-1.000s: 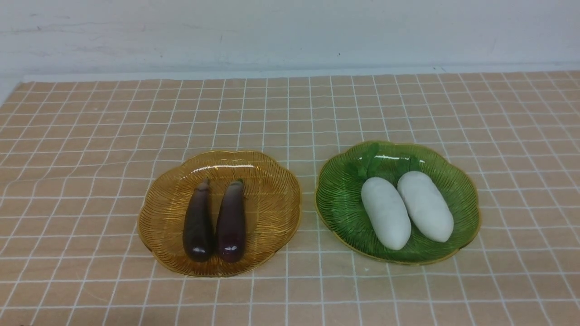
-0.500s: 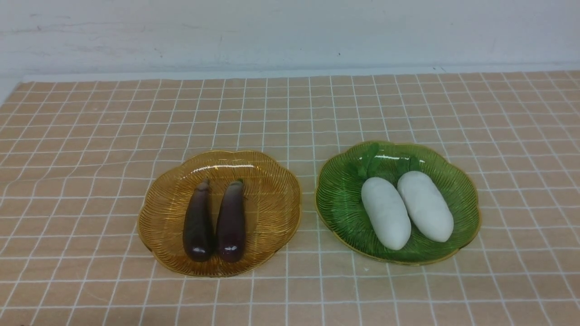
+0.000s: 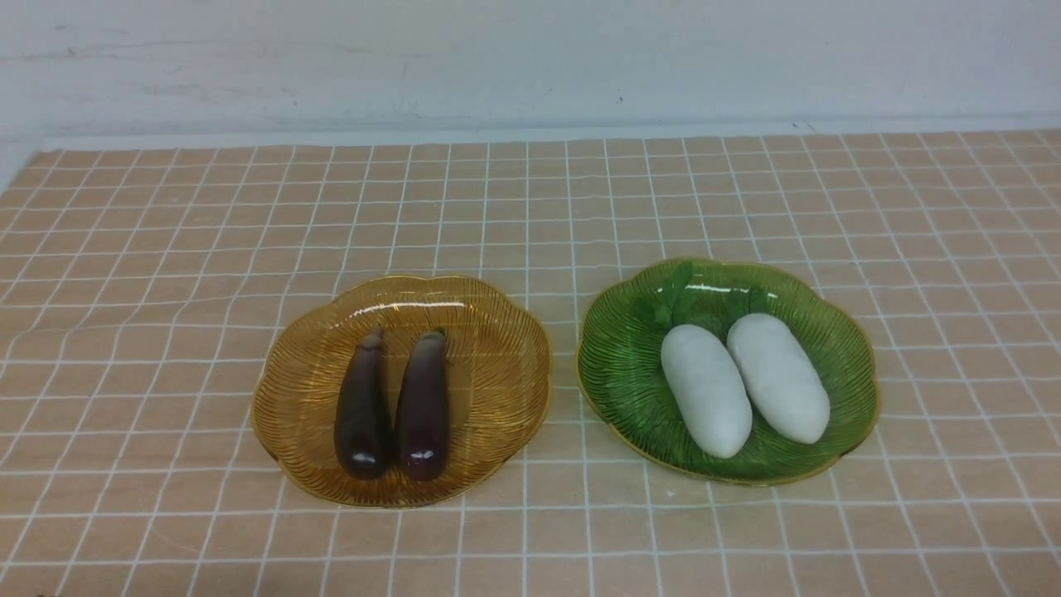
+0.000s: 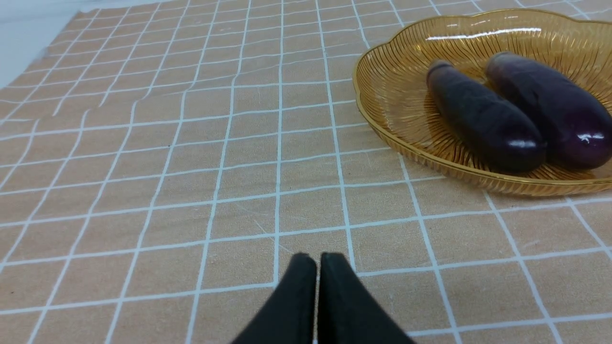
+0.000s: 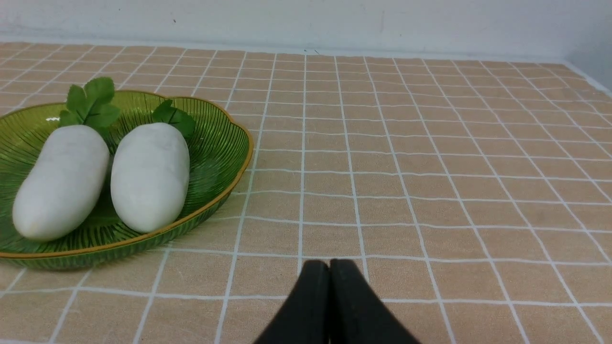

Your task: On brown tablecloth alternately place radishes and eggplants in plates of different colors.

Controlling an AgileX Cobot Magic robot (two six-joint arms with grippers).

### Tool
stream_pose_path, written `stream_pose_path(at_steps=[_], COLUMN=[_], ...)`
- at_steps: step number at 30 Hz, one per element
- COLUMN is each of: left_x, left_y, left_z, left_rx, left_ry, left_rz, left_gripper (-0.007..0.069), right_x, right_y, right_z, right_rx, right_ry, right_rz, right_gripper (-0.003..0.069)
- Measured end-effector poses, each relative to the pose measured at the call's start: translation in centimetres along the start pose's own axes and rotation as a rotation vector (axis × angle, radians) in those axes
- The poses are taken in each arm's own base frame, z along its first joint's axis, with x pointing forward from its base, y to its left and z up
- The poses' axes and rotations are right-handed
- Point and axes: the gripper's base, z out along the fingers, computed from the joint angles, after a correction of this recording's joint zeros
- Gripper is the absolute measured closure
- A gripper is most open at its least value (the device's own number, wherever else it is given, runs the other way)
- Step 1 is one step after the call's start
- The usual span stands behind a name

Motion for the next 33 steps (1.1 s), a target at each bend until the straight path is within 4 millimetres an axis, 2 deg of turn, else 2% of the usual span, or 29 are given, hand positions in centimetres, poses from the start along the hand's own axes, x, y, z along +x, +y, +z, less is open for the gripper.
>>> stream_pose_path(at_steps=[33], left_x=[0.0], left_y=[0.0], left_z=[0.0], left_rx=[0.0], left_ry=[0.0], left_rz=[0.0], left_gripper=[0.0628], right_x=[0.0], right_y=[0.0], right_z=[0.0], right_rx=[0.0], right_ry=[0.0], right_rz=[0.001], right_gripper=[0.0673])
